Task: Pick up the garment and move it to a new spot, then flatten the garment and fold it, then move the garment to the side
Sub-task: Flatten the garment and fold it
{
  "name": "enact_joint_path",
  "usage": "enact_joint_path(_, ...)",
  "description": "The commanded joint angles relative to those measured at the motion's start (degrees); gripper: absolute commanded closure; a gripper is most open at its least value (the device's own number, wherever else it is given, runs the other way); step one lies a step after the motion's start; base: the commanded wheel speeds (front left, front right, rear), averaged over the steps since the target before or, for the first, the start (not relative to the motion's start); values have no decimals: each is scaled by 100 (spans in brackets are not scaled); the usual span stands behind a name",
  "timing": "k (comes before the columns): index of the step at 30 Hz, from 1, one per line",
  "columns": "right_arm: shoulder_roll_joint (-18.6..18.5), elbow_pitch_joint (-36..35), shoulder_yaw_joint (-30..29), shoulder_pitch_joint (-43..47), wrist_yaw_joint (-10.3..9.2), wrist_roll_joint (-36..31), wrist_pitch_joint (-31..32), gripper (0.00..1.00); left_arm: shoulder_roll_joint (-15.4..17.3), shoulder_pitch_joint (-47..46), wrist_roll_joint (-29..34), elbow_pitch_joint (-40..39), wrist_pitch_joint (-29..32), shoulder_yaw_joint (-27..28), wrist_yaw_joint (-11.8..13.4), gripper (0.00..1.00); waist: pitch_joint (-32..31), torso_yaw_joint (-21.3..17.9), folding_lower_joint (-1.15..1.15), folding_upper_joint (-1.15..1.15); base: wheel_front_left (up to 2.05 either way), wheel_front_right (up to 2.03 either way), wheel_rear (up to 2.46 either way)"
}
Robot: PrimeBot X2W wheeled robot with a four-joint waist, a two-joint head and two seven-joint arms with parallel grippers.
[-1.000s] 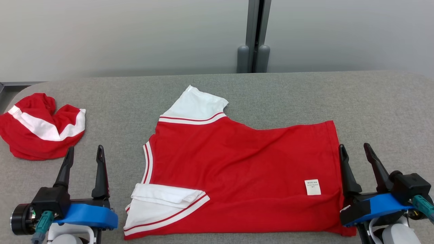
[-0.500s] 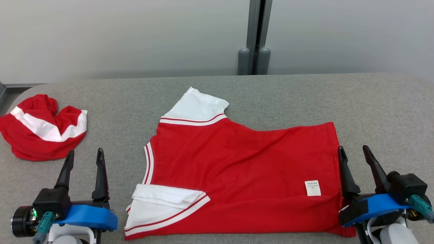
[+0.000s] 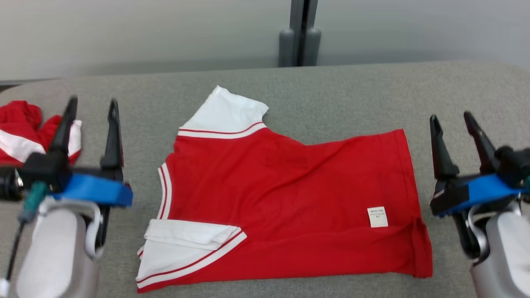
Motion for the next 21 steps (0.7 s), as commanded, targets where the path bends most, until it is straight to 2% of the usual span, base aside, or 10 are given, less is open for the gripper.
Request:
enact_joint_path(1,-57,-12,15,-117,1,36,33,0,23,-130,-18,8,24,-15,-25,0,64,15,0,0,0,0,0)
enact_joint_path(10,-407,-88,315,-1024,1,448,588,0,564,-2063,-249,559,577,-718,-128,0,1007,-345,0,0,0,0,0)
enact_joint_path(15,-459,-151,632,-1290,1,705,937,0,892,-2902,-671,978,969,-1349,-125,0,1473,-628,0,0,0,0,0)
enact_joint_path(21,-551,-308,907,-1557,1,948,1044,0,1174,-3594,-1279,1620,1588,-2169,-126,0,1918,-952,0,0,0,0,0)
